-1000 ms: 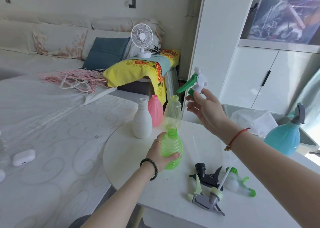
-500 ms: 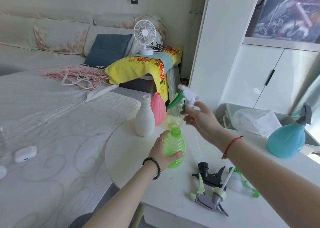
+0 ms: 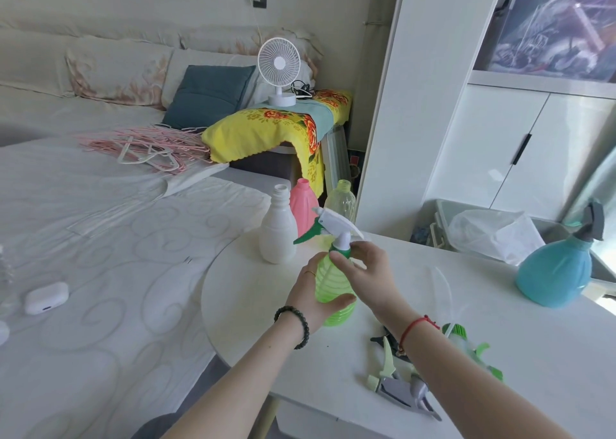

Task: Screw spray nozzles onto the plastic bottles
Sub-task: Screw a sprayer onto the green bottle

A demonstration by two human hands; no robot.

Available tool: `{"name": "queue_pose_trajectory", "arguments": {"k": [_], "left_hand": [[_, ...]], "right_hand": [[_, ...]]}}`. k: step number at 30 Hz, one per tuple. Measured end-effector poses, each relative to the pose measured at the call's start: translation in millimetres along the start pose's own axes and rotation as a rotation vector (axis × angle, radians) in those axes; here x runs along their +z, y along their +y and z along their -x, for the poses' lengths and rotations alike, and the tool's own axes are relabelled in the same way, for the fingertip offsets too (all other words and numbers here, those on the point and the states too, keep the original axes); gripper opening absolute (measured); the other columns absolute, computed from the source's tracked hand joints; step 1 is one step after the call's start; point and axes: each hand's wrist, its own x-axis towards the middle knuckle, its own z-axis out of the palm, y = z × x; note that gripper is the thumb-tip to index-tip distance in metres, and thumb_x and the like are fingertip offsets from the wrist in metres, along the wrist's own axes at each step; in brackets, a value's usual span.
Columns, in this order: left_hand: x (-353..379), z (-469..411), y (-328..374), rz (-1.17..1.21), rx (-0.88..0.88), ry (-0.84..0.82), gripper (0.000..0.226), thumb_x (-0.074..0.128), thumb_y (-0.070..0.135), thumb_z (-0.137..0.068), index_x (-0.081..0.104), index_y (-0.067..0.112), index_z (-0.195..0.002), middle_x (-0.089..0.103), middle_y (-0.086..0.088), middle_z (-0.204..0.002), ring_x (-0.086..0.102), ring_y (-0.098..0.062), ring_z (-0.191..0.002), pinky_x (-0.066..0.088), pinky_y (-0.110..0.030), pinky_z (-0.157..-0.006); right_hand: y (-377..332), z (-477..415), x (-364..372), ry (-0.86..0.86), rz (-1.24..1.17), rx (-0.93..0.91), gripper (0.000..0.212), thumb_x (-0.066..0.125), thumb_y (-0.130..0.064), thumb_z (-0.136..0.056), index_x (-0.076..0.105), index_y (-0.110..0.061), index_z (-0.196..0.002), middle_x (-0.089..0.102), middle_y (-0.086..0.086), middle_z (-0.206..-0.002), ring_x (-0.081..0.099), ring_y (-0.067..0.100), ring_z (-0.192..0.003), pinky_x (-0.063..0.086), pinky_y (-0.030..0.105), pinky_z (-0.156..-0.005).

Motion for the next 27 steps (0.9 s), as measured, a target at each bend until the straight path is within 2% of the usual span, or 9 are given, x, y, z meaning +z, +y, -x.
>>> {"name": "queue_pose_trajectory", "arguments": {"k": [2, 5, 7, 10, 13, 17, 20, 23, 27], "left_hand": [[0, 1, 0, -0.014, 0.003, 0.005, 0.078, 0.073, 0.043, -0.063, 0.028, 0.040, -0.127, 0.047, 0.010, -0.123, 0.047, -0.007, -0.111, 0.035, -0.021, -0.087], [-1, 1, 0, -0.038, 0.004, 0.006, 0.073, 0.073, 0.041, -0.064, 0.030, 0.039, -0.124, 0.049, 0.011, -0.119, 0.048, -0.006, -0.107, 0.035, -0.020, -0.084], [-1, 2, 0, -0.025, 0.002, 0.004, 0.073, 0.073, 0.042, -0.064, 0.031, 0.039, -0.123, 0.049, 0.010, -0.120, 0.049, -0.007, -0.109, 0.037, -0.021, -0.085], [-1, 1, 0, -0.016, -0.006, -0.002, 0.079, 0.074, 0.042, -0.064, 0.028, 0.037, -0.129, 0.047, 0.010, -0.125, 0.047, -0.009, -0.114, 0.037, -0.023, -0.089], [-1, 1, -1, -0.007, -0.012, -0.005, 0.081, 0.074, 0.042, -0.064, 0.028, 0.037, -0.129, 0.046, 0.009, -0.126, 0.046, -0.009, -0.114, 0.037, -0.023, -0.090], [-2, 2, 0, -0.008, -0.005, -0.010, 0.075, 0.073, 0.041, -0.065, 0.029, 0.042, -0.125, 0.047, 0.009, -0.125, 0.046, -0.009, -0.114, 0.037, -0.023, -0.090], [-1, 2, 0, -0.003, 0.003, -0.011, 0.076, 0.073, 0.040, -0.065, 0.028, 0.042, -0.127, 0.046, 0.008, -0.126, 0.046, -0.010, -0.115, 0.039, -0.026, -0.092], [-1, 2, 2, 0.001, -0.005, -0.009, 0.082, 0.074, 0.040, -0.065, 0.026, 0.038, -0.132, 0.042, 0.009, -0.129, 0.043, -0.008, -0.116, 0.039, -0.026, -0.096], [-2, 3, 3, 0.010, 0.000, -0.019, 0.083, 0.074, 0.038, -0.066, 0.027, 0.036, -0.133, 0.042, 0.007, -0.133, 0.042, -0.009, -0.120, 0.037, -0.027, -0.098]], "right_hand": [[0, 0, 5, 0.066, -0.001, -0.016, 0.022, 0.075, -0.024, -0.070, 0.055, -0.028, -0.079, 0.064, -0.010, -0.078, 0.062, 0.001, -0.080, 0.052, 0.023, -0.074], [-4, 1, 12, 0.161, 0.073, -0.060, 0.037, 0.079, -0.023, -0.064, 0.043, -0.029, -0.066, 0.051, -0.014, -0.065, 0.053, -0.010, -0.064, 0.039, 0.007, -0.056], [-5, 2, 10, 0.130, 0.093, -0.050, 0.034, 0.078, -0.027, -0.066, 0.045, -0.030, -0.069, 0.055, -0.016, -0.071, 0.055, -0.009, -0.072, 0.041, 0.010, -0.062], [-5, 3, -1, 0.012, 0.075, -0.031, 0.023, 0.071, -0.024, -0.073, 0.048, -0.027, -0.075, 0.060, -0.017, -0.080, 0.058, -0.003, -0.084, 0.049, 0.028, -0.080], [-7, 2, -5, -0.009, 0.077, -0.031, 0.025, 0.073, -0.018, -0.072, 0.048, -0.019, -0.075, 0.064, -0.005, -0.083, 0.063, 0.011, -0.086, 0.051, 0.036, -0.084], [-7, 0, 0, 0.045, 0.101, -0.020, 0.036, 0.079, -0.027, -0.065, 0.046, -0.021, -0.078, 0.064, -0.002, -0.086, 0.063, 0.013, -0.087, 0.050, 0.031, -0.080], [-4, 2, -3, -0.083, 0.086, -0.026, 0.035, 0.073, -0.024, -0.073, 0.053, -0.027, -0.101, 0.064, -0.012, -0.096, 0.060, 0.008, -0.097, 0.043, 0.025, -0.089], [-2, 1, -7, -0.151, 0.110, -0.058, 0.022, 0.062, -0.016, -0.082, 0.057, -0.033, -0.095, 0.064, -0.017, -0.091, 0.059, 0.006, -0.096, 0.040, 0.025, -0.088], [0, -1, -2, -0.020, 0.110, -0.040, 0.021, 0.072, -0.017, -0.073, 0.056, -0.023, -0.085, 0.066, -0.002, -0.090, 0.062, 0.014, -0.092, 0.046, 0.027, -0.082]]}}
